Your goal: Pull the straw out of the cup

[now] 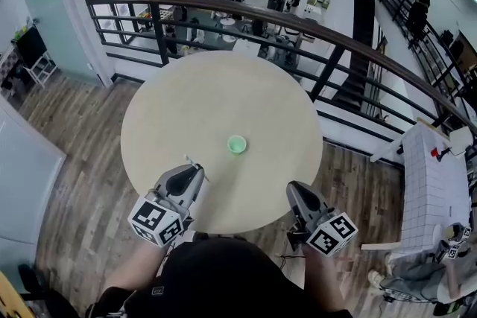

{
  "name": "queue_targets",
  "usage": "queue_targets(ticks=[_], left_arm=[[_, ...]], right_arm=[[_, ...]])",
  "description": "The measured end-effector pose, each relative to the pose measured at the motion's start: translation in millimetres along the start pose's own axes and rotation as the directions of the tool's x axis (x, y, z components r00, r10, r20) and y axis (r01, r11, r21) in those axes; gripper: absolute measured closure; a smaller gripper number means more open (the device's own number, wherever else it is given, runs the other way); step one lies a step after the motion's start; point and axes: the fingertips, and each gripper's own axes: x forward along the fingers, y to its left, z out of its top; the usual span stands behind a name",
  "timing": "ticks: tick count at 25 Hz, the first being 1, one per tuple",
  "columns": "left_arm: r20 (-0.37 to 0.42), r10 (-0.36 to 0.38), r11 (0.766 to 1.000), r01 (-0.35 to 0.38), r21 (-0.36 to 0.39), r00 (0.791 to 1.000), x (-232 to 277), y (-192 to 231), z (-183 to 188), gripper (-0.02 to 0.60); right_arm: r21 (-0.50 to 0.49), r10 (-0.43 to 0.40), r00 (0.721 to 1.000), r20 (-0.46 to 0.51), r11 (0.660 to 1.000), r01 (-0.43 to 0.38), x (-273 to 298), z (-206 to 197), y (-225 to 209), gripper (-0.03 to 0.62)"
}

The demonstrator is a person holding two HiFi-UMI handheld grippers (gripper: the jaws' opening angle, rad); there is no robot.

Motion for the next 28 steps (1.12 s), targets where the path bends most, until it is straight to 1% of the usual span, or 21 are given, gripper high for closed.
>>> queue_targets(ticks=[3,7,17,22,28], left_arm=[[0.0,0.023,1.0,-0.023,0.013,1.0,-10.7,7.0,4.7,0.554],[0.025,0.044,0.999,-0.045,0.022,0.999,-21.9,11.6,15.9,0.554],[0.045,0.05,0.998,-0.052,0.044,0.998,-30.3,16.8,32.9,0.554],[0.061,0.045,0.998,-0.048,0.05,0.997,-24.6,18.3,40.8,0.554],[0.058,0.035,0.997,-0.038,0.06,0.998,-23.6,17.9,44.5,0.554]], right_arm=[[-0.043,0.014,1.0,0.019,0.999,-0.014,2.2,6.5,18.0,0.571],[-0.093,0.039,0.999,0.02,0.995,-0.037,9.3,13.3,36.8,0.571],[-0.132,0.044,0.997,0.059,0.991,-0.035,25.4,35.2,45.9,0.572],[-0.142,0.045,0.997,0.062,0.989,-0.035,27.9,34.8,47.6,0.572],[-0.147,0.051,0.997,0.062,0.988,-0.041,29.4,32.1,53.7,0.572]])
